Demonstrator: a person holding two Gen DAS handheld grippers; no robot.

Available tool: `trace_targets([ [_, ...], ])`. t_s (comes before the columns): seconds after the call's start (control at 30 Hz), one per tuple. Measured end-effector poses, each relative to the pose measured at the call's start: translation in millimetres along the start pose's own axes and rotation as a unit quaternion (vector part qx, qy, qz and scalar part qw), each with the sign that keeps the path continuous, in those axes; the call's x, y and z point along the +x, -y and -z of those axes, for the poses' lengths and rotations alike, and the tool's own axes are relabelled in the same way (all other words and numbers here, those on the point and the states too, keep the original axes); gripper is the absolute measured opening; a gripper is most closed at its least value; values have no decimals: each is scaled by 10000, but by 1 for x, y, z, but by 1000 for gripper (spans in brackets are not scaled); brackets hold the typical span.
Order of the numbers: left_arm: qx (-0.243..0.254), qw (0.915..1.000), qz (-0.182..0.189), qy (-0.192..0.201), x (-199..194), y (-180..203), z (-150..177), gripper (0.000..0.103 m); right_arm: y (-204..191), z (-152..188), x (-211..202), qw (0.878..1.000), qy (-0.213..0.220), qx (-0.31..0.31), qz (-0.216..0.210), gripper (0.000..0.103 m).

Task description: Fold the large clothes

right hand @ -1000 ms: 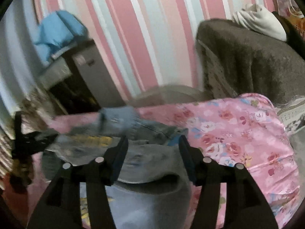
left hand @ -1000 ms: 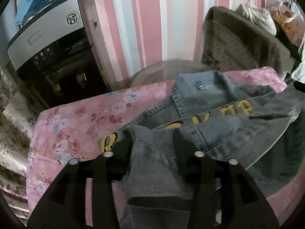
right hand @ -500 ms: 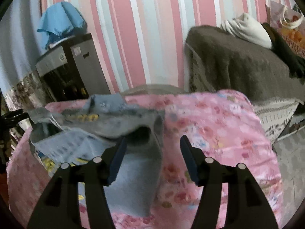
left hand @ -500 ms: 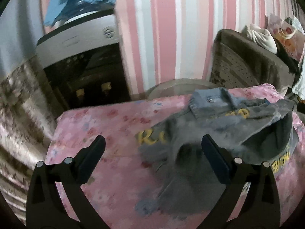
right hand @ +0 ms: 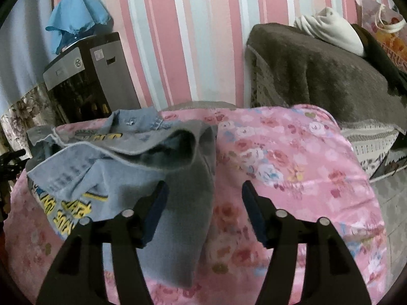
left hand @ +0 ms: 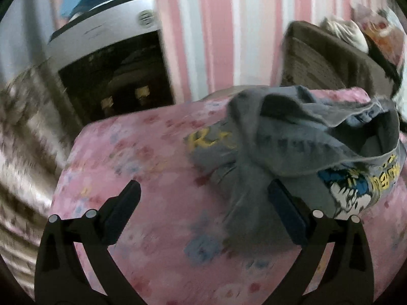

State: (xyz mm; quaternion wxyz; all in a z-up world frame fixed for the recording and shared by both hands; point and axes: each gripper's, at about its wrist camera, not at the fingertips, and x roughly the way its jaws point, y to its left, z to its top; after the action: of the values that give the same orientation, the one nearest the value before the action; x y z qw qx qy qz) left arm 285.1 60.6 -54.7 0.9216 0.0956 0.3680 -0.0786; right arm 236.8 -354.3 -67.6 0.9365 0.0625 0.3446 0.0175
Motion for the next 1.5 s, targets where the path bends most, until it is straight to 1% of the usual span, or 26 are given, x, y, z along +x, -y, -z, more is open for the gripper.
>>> trace_targets([
  [0.1,399,9992,18,10,17,22,-17,100,-4,-9,14,9997,28,-235,20,69],
  [0.17,535,9985,-15,62,27,31,-29,100,-6,-16,19,9992,129,-354,-99,69],
  [0.27,567,9980,229,152,37,39,-51,100,-7,-34,29,9980,254,-476,-334,74],
  [0.3,593,9976,350,122,42,42,-58,100,-7,-39,35,9975,232,-507,-429,74],
  [0.4,569,9972,484,-79,63,46,-75,100,-5,-53,56,9961,34,-473,-743,73],
  [0.43,526,9969,572,-132,68,46,-78,96,-6,-56,62,9948,-18,-503,-880,72],
  [0.47,477,9962,701,-171,71,47,-80,79,-8,-58,65,9944,-32,-532,-909,67],
  [0.5,465,9952,822,-258,75,49,-82,69,-9,-60,68,9942,-65,-555,-923,42],
  [0.57,440,9935,920,-504,85,50,-83,41,-6,-63,76,9940,-211,-495,-957,21],
  [0.6,385,9926,993,-588,89,50,-83,36,-3,-64,76,9934,-178,-415,-1050,17],
  [0.67,310,9920,1078,-578,88,48,-81,28,2,-67,71,9927,-108,-307,-1161,13],
  [0.77,56,9903,1351,-306,69,39,-85,23,4,-75,55,9911,108,-196,-1312,12],
  [0.83,-138,9873,1575,-161,56,30,-91,23,7,-85,47,9918,210,-72,-1257,12],
  [0.9,-328,9849,1694,-116,54,16,-100,24,15,-95,53,9919,119,215,-1246,12],
  [0.93,-431,9833,1755,-204,60,9,-105,32,21,-100,62,9909,-67,409,-1281,12],
  [0.97,-597,9805,1806,-494,75,0,-110,47,26,-102,78,9910,-374,594,-1136,13],
  [1.0,-777,9818,1593,-681,89,-8,-111,52,26,-102,90,9915,-584,621,-986,15],
  [1.03,-851,9847,1325,-748,96,-12,-112,62,23,-100,100,9920,-767,561,-830,21],
  [1.07,-820,9869,1114,-826,104,-16,-111,71,19,-98,108,9936,-844,434,-619,30],
  [1.1,-798,9881,1021,-828,106,-18,-109,72,19,-95,107,9950,-810,347,-470,34],
  [1.13,-807,9891,938,-797,106,-22,-107,77,18,-94,105,9962,-734,278,-390,35],
  [1.23,-705,9932,689,-618,97,-25,-101,93,20,-91,85,9983,-412,188,-353,40],
  [1.3,-551,9955,578,-512,89,-27,-99,94,20,-89,69,9993,-214,38,-315,50],
  [1.37,-468,9966,538,-422,79,-27,-99,95,14,-92,57,9989,-153,-173,-418,56],
  [1.43,-403,9976,474,-291,69,-27,-99,97,6,-92,52,9978,-131,-409,-500,59],
  [1.5,-384,9976,513,-259,63,-27,-101,99,-6,-91,56,9956,-254,-704,-563,60],
])
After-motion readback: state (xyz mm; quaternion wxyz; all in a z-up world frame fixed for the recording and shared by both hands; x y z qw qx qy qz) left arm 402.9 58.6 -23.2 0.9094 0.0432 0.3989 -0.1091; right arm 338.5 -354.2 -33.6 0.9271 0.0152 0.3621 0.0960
